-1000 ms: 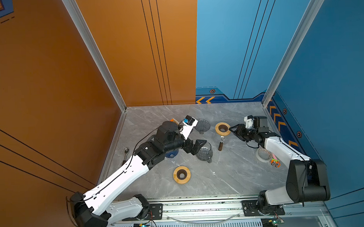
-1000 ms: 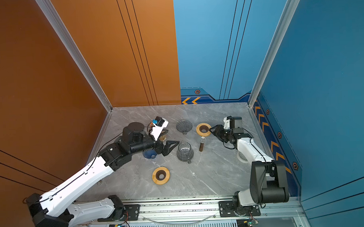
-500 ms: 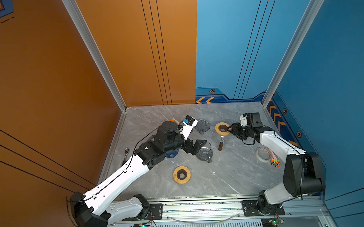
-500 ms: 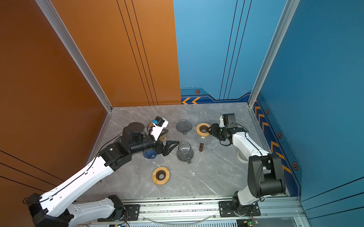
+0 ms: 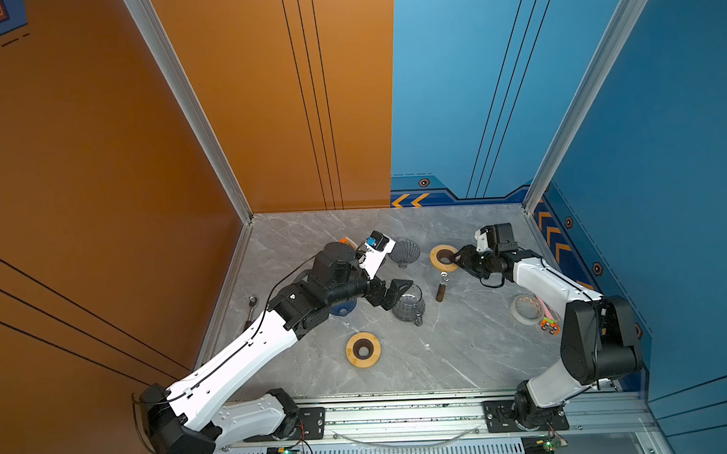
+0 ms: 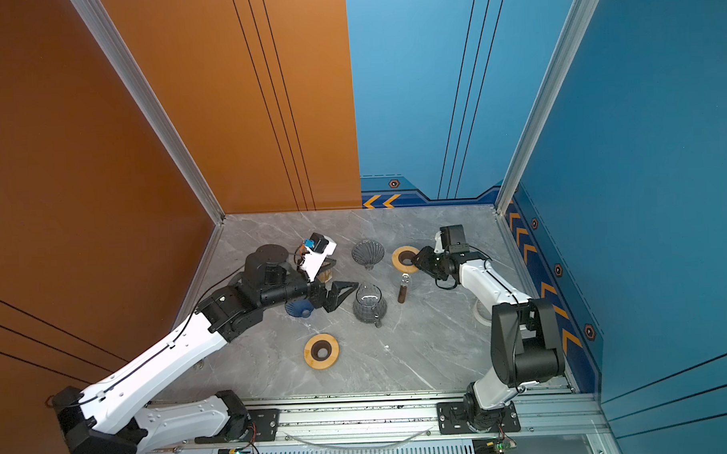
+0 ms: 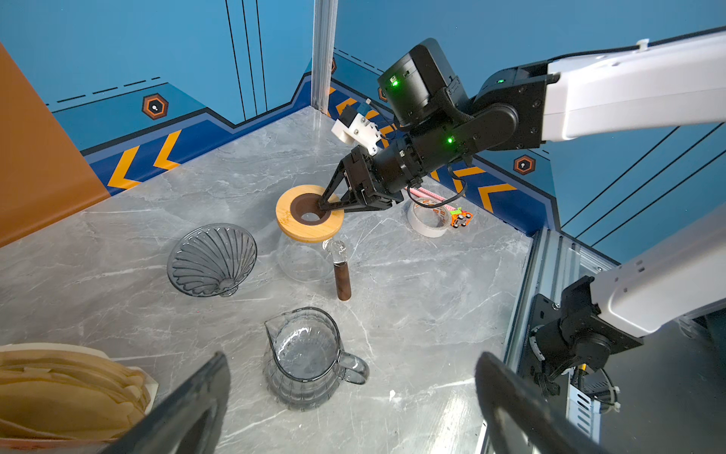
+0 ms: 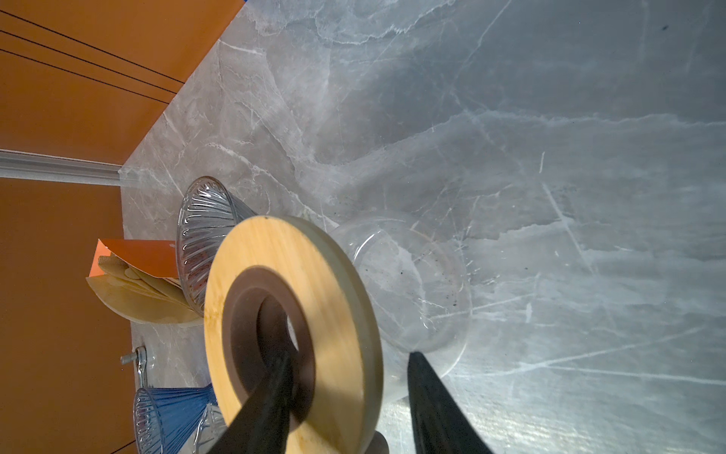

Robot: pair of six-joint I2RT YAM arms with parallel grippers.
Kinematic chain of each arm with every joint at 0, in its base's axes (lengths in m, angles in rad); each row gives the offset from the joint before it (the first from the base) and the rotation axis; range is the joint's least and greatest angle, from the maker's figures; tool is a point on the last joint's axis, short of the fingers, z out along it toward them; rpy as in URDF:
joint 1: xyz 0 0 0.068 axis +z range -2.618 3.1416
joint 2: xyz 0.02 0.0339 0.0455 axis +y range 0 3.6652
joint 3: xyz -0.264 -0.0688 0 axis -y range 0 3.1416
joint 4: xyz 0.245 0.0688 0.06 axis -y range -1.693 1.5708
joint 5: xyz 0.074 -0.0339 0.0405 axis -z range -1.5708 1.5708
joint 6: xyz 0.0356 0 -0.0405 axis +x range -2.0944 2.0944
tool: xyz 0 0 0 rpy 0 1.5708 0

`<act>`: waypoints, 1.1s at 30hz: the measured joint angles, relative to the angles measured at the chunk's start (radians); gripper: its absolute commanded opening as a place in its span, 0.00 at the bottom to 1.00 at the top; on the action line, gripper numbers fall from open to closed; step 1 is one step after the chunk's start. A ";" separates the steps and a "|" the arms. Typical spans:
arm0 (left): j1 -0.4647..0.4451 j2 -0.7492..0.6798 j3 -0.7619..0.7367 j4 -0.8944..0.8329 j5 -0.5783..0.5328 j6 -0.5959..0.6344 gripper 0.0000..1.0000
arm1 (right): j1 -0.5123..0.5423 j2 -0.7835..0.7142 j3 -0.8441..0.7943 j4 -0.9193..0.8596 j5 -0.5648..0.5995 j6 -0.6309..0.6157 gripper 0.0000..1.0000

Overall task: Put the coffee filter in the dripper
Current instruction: 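Raise the right gripper up and away from the ring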

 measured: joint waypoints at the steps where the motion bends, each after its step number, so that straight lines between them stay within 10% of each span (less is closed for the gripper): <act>1: 0.000 0.000 0.000 0.000 0.000 0.000 0.98 | 0.000 0.000 0.000 0.000 0.000 0.000 0.44; 33: 0.000 -0.001 0.000 0.000 -0.001 0.000 0.98 | 0.000 -0.048 0.000 -0.023 0.018 -0.023 0.47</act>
